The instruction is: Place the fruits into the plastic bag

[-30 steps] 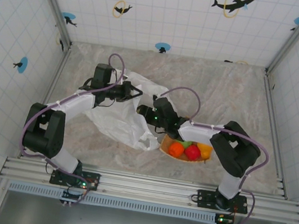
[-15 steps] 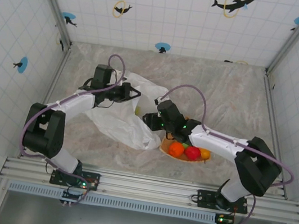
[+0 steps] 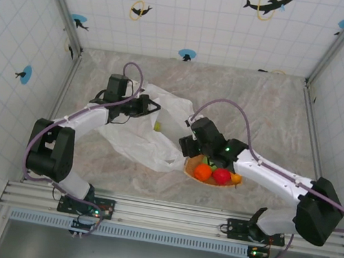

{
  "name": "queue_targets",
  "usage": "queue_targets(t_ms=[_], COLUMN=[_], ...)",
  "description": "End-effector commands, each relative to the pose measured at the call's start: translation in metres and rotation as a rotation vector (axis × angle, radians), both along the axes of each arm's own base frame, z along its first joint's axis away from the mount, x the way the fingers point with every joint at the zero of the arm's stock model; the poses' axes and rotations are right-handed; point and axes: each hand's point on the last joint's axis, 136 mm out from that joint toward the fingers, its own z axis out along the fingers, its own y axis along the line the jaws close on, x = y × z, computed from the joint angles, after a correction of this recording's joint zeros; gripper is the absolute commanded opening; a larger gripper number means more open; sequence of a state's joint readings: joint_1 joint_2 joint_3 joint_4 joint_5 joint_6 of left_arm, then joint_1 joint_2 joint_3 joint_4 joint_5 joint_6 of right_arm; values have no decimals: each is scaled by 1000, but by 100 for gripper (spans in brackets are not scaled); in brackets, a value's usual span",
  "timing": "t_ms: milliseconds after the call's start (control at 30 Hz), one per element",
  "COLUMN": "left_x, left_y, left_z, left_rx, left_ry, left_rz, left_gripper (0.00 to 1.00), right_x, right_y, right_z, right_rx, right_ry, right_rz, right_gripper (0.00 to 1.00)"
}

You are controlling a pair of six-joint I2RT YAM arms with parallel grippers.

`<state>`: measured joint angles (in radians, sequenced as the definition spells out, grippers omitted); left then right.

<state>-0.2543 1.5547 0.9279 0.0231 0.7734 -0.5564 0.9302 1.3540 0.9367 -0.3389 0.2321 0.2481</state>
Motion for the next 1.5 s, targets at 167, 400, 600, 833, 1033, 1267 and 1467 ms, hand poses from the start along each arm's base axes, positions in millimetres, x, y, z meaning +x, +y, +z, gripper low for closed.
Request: queue_targets(t_ms=[167,400,600,833,1033,1267,1467], left_x=[-1,-2,-2,-3,-3,-3,-3], left_y=[3,3,3,3,3,2,2], left_z=[-5,-4,-3,-4,-4,-5,-4], left_rx=[19,13,8,10,8,6,6], left_ry=[3,9,9,11,14,20,17], left_rz=[0,1,1,3,2,0,0], left_gripper=[0,0,0,0,0,0,0], right_x=[-37,-78,-79,-80,-83,-86,-89], right_y=[-40,-53,-64,-67,-71,-70,-65], right_z=[7,-17,-32,-43,-54,-65,-72], right_rx=[-202,-194,-206,-228,-277,-300,-300], right_ry=[115,365,425,476,506,528,550], right_rz=[22,-18,-83,-71,-58,-31,-6], right_gripper=[81,84,83,80,79,78,75])
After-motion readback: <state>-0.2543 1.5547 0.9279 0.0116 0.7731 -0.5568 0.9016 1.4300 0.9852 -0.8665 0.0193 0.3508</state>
